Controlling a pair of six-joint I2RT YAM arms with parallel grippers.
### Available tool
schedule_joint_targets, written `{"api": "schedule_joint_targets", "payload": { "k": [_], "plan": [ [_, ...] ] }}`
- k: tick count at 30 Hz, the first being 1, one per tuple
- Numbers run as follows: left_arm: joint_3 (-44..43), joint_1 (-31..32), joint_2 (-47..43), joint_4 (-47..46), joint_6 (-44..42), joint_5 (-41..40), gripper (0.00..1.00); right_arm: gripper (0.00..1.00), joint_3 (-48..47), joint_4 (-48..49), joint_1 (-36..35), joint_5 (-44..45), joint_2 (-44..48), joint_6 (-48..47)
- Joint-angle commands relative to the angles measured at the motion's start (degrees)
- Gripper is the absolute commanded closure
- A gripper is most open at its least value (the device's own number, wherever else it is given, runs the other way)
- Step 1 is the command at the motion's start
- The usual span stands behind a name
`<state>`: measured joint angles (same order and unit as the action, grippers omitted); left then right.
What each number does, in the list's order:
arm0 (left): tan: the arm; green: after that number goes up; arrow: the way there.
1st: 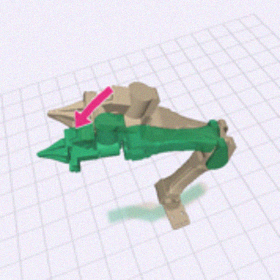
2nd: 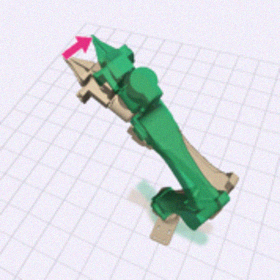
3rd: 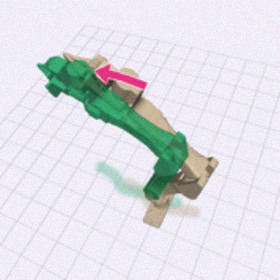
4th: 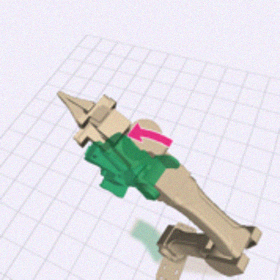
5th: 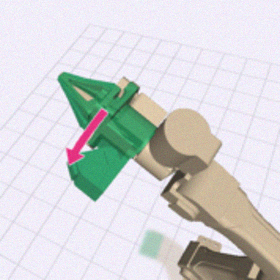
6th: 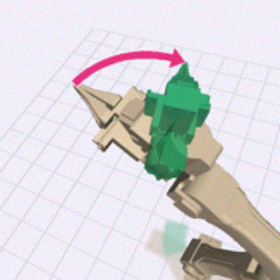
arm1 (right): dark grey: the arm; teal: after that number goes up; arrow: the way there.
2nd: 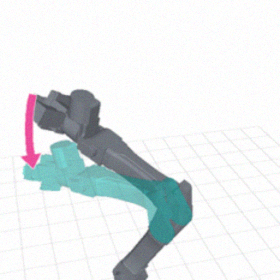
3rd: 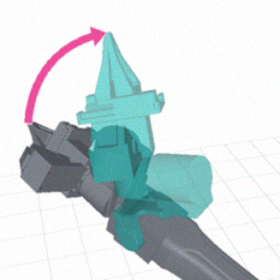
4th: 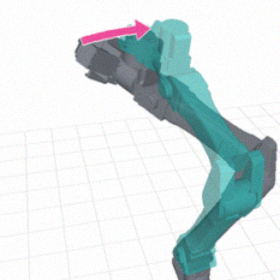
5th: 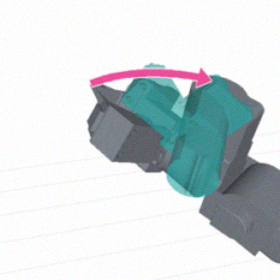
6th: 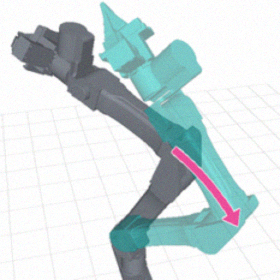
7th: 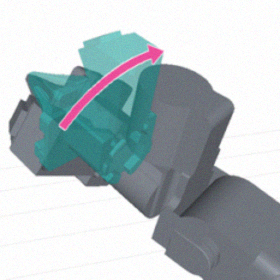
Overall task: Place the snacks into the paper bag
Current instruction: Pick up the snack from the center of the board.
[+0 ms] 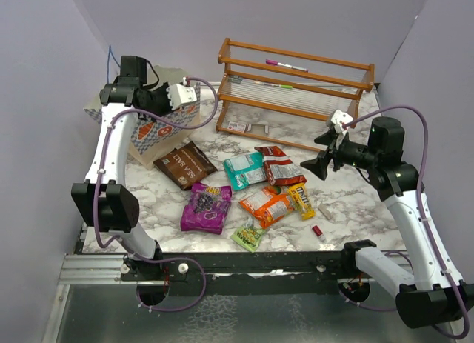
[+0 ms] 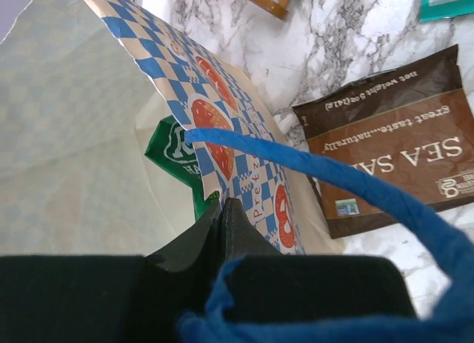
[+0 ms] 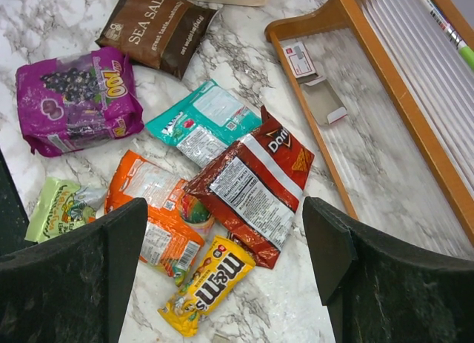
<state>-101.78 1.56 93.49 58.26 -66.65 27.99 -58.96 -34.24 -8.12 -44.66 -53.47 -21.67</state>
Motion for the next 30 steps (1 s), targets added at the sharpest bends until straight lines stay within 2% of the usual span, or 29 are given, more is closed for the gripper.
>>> {"api": "schedule_joint_targets", "payload": {
  "k": [1,10,14,17,20,27,29,30],
  "plan": [
    [-4.9,0.5,2.4,0.1,-7.1,3.4,1.0,0.14,-0.1,1.6,0.8,-2.0,-0.1,0.9],
    [-5.5,0.6,2.5,3.7,-11.1,10.0,1.0,0.14,0.0,1.7,1.5,-2.3,-0.4,1.2],
    [-1.9,0.6,0.1,4.8,-11.1,9.9,1.0,0.14,0.2,2.0,1.5,-2.5,-0.6,1.2],
    [3.0,0.6,-3.1,2.1,-9.1,8.5,0.99,0.14,0.4,2.2,1.5,-2.5,-1.1,1.0],
    [8.2,0.6,-6.7,-1.9,-5.7,7.3,0.94,0.14,0.3,1.9,1.5,-2.5,-2.3,-0.1],
    [16.4,0.6,-14.4,-13.0,7.1,6.6,0.73,0.15,0.4,2.3,1.5,-3.4,-8.1,-4.3],
    [17.1,0.7,-15.2,-14.2,11.0,6.8,0.6,0.16,1.2,4.3,1.4,-4.3,-9.4,-4.4],
    [17.3,0.6,-15.4,-14.7,12.5,6.8,0.57,0.16,1.6,5.7,1.2,-4.7,-10.0,-4.2]
  ]
}}
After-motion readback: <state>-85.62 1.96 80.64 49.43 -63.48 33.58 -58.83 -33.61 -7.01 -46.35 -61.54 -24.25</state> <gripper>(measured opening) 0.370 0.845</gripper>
